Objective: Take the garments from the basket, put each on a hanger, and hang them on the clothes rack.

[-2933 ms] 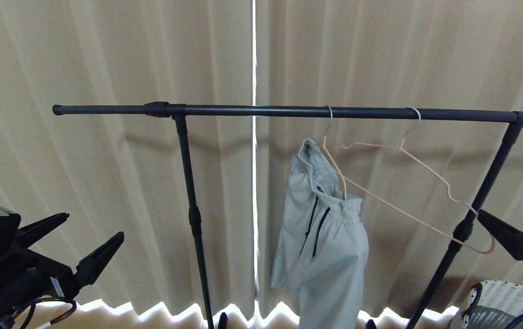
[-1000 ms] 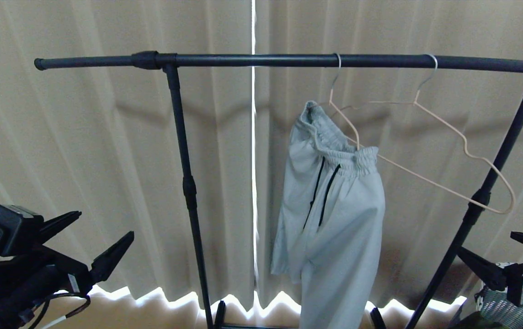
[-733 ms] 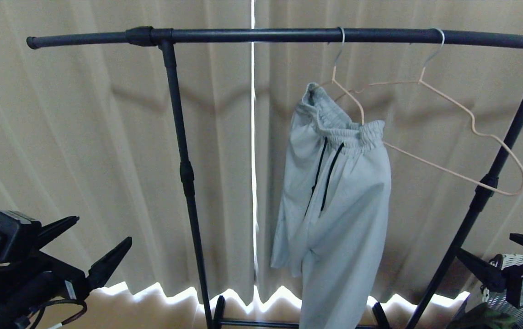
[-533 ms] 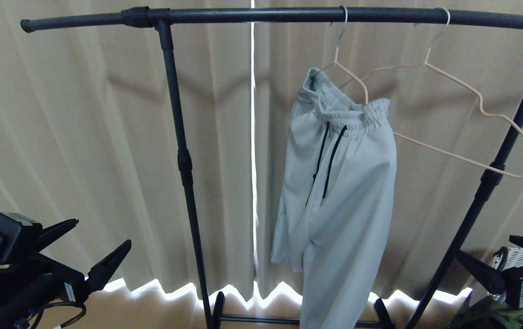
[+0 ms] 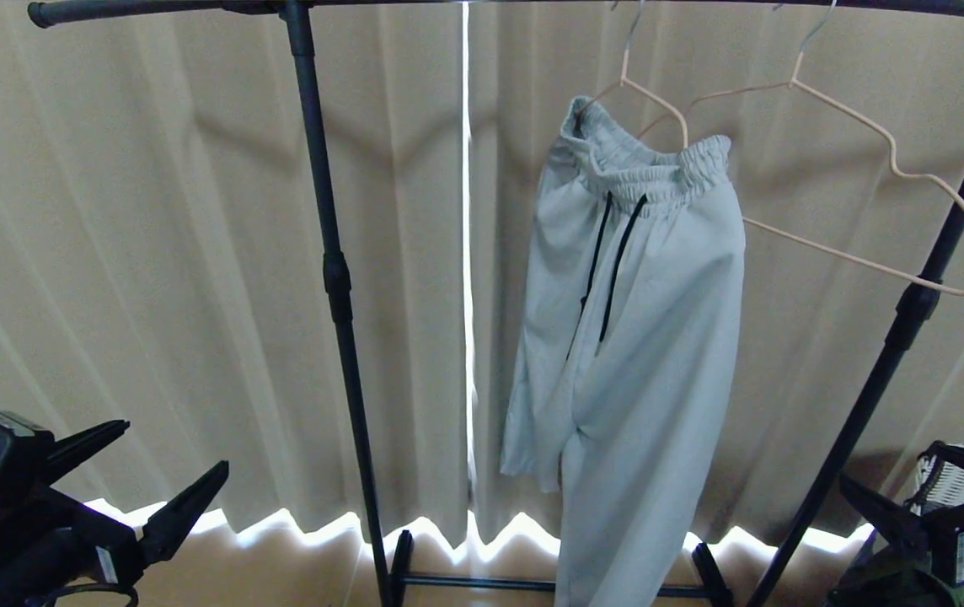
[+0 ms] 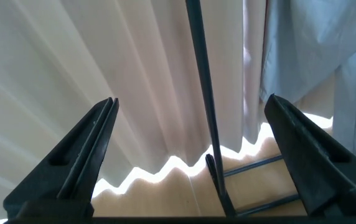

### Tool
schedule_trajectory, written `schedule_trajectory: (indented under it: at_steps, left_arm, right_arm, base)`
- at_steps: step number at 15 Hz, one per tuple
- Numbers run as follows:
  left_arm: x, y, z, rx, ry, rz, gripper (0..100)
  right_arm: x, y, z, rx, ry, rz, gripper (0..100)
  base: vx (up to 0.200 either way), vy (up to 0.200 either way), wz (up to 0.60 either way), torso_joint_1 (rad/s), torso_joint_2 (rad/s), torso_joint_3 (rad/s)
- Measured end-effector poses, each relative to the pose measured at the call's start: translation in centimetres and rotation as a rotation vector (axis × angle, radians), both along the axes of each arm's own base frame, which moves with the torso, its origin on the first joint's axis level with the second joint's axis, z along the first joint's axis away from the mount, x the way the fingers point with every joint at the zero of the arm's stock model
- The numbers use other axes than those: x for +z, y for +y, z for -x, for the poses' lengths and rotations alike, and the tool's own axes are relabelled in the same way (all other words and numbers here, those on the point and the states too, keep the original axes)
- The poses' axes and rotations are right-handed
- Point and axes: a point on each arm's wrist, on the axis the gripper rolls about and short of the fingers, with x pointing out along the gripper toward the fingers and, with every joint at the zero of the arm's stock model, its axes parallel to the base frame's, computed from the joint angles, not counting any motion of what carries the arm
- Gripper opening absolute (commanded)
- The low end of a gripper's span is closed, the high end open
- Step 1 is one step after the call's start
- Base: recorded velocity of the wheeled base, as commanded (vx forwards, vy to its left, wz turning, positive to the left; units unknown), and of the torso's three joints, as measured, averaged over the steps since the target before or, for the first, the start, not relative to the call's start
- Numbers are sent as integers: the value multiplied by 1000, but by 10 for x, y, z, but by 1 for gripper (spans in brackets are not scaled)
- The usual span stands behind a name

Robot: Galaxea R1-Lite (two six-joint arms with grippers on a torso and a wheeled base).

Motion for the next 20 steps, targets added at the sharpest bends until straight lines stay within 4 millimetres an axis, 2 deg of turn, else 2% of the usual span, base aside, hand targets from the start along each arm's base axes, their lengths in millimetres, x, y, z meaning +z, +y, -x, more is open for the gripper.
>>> schedule_trajectory:
  at_steps: [7, 17, 20]
  left_arm:
    - [5, 0, 5, 1, -35, 2, 100]
    - [7, 2, 2, 11, -39, 7, 100]
    - [6, 2, 1, 15, -35, 6, 100]
  right_arm:
    - [0, 0, 1, 0, -1, 1, 100]
    - [-1, 0, 1, 0, 4, 1, 100]
    - [-2, 0, 2, 0, 7, 1, 100]
  base:
    - [-200, 0, 0, 0, 4, 3]
    - [0, 0, 0, 0, 0, 0]
    - [0, -200, 0, 1, 2, -2]
